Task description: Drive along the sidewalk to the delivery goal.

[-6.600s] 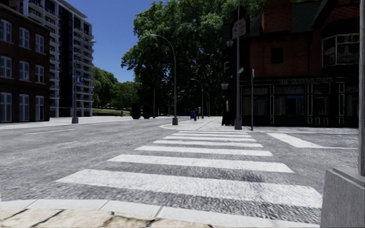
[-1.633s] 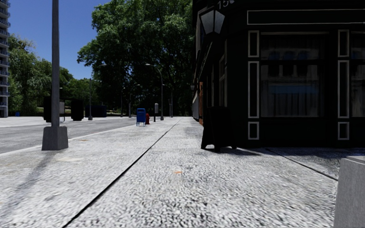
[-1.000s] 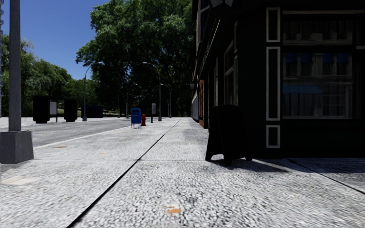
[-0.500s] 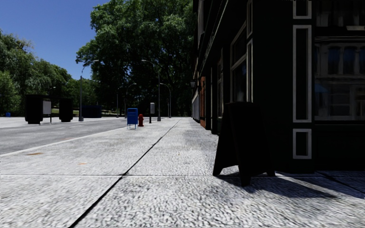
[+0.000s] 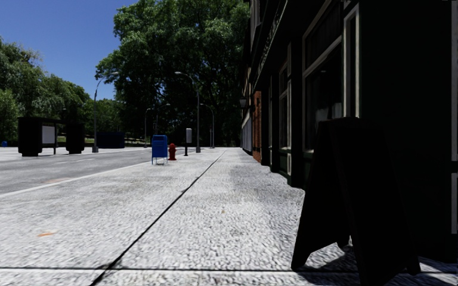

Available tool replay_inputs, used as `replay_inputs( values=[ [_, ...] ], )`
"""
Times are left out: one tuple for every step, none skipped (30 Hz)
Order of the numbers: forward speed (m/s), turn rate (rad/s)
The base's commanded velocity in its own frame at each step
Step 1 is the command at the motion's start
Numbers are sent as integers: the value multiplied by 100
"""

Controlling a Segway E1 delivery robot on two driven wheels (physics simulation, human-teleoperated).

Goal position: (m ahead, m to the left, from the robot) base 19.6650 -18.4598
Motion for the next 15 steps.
replay_inputs(
  values=[
    [200,0],
    [200,0],
    [200,0],
    [200,0],
    [200,0],
    [200,0],
    [200,0],
    [200,0],
    [200,0],
    [200,0],
    [200,0],
    [200,0],
    [200,0],
    [200,0],
    [200,0]
  ],
)
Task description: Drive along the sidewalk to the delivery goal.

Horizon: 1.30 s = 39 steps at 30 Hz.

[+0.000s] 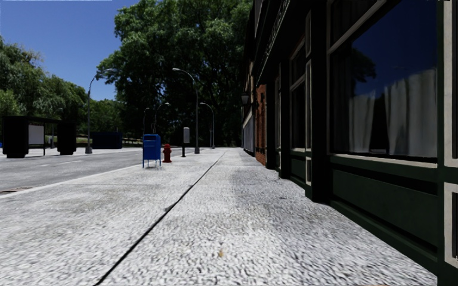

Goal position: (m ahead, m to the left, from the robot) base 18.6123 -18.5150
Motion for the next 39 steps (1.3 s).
replay_inputs(
  values=[
    [200,0],
    [200,0],
    [200,0],
    [200,0],
    [200,0],
    [200,0],
    [200,0],
    [200,0],
    [200,0],
    [200,0],
    [200,0],
    [200,0],
    [200,0],
    [200,0],
    [200,0],
    [200,0],
    [200,0],
    [200,0],
    [200,0],
    [200,0],
    [200,0],
    [200,0],
    [200,0],
    [200,0],
    [200,0],
    [200,0],
    [200,0],
    [200,0],
    [200,0],
    [200,0],
    [200,0],
    [200,0],
    [200,0],
    [200,0],
    [200,0],
    [200,0],
    [200,0],
    [200,0],
    [200,0]
  ],
)
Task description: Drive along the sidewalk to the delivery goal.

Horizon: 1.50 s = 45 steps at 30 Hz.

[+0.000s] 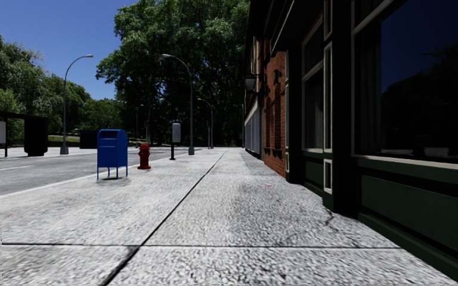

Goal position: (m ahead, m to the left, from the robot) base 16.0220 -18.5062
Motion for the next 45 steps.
replay_inputs(
  values=[
    [200,0],
    [200,0],
    [200,0],
    [200,0],
    [200,0],
    [200,0],
    [200,0],
    [200,0],
    [200,0],
    [200,0],
    [200,0],
    [200,0],
    [200,0],
    [200,0],
    [200,0],
    [200,0],
    [200,0],
    [200,0],
    [200,0],
    [200,0],
    [200,0],
    [200,0],
    [200,0],
    [200,0],
    [200,0],
    [200,0],
    [200,0],
    [200,0],
    [200,0],
    [200,0],
    [200,0],
    [200,0],
    [200,0],
    [200,0],
    [200,0],
    [200,0],
    [200,0],
    [200,0],
    [200,0],
    [200,0],
    [200,0],
    [200,0],
    [200,0],
    [200,0],
    [200,0]
  ],
)
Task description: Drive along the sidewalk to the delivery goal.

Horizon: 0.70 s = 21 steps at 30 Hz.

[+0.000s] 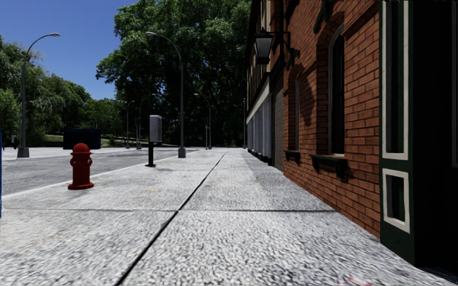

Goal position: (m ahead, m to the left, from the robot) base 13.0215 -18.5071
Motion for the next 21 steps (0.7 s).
replay_inputs(
  values=[
    [200,0],
    [200,0],
    [200,0],
    [200,0],
    [200,0],
    [200,0],
    [200,0],
    [200,0],
    [200,0],
    [200,0],
    [200,0],
    [200,0],
    [200,0],
    [200,0],
    [200,0],
    [200,0],
    [200,0],
    [200,0],
    [200,0],
    [200,0],
    [200,0]
  ],
)
